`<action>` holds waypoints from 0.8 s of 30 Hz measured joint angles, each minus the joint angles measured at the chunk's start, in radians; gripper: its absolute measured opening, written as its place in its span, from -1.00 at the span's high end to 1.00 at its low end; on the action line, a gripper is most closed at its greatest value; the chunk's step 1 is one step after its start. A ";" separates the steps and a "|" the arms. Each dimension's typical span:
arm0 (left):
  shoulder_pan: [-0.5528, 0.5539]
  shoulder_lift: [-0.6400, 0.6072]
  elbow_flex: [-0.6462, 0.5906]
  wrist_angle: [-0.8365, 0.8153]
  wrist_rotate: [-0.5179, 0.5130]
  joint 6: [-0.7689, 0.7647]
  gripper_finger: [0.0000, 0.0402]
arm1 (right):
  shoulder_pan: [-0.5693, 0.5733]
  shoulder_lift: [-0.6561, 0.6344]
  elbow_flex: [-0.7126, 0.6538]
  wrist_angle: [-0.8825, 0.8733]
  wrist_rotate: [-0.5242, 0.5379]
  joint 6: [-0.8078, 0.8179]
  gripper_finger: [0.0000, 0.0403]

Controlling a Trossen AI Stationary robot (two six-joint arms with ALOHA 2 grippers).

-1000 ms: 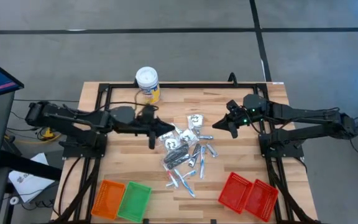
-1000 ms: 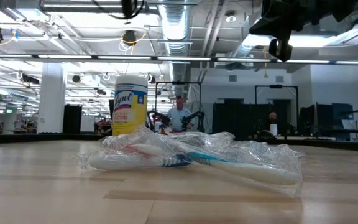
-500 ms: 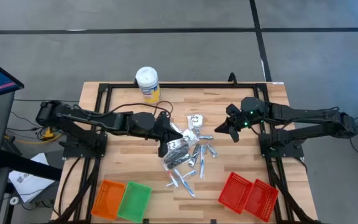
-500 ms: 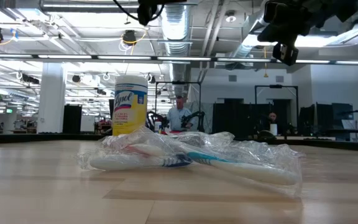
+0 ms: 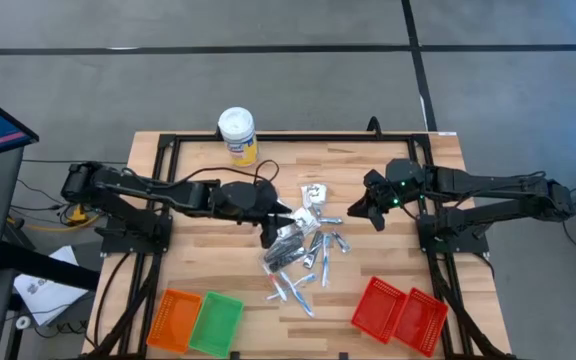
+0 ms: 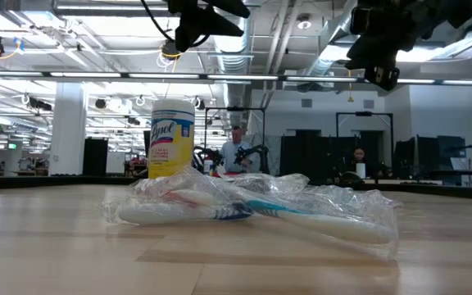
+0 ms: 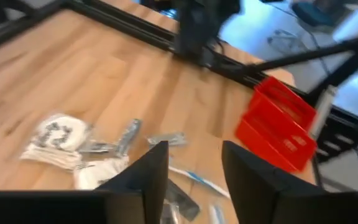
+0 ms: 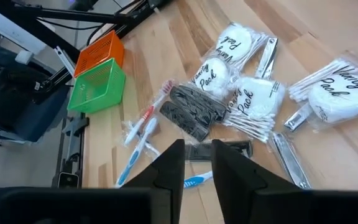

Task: Pick & Place Travel size toiletries
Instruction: Put the cotton pods into the left red basket

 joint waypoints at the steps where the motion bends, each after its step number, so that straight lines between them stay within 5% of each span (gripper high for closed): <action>1: 0.000 -0.002 0.000 -0.001 -0.023 -0.011 0.25 | 0.000 0.000 0.000 0.000 0.000 0.000 0.62; 8: 0.000 -0.005 0.000 0.042 -0.088 -0.013 0.27 | 0.000 0.025 -0.005 0.014 0.012 -0.016 0.62; 16: 0.024 -0.005 -0.039 0.046 -0.088 -0.051 0.29 | -0.039 0.206 0.003 0.072 0.014 -0.039 0.62; 24: 0.079 -0.005 -0.155 0.144 -0.103 -0.282 0.34 | -0.038 0.275 0.021 0.085 0.004 0.028 0.62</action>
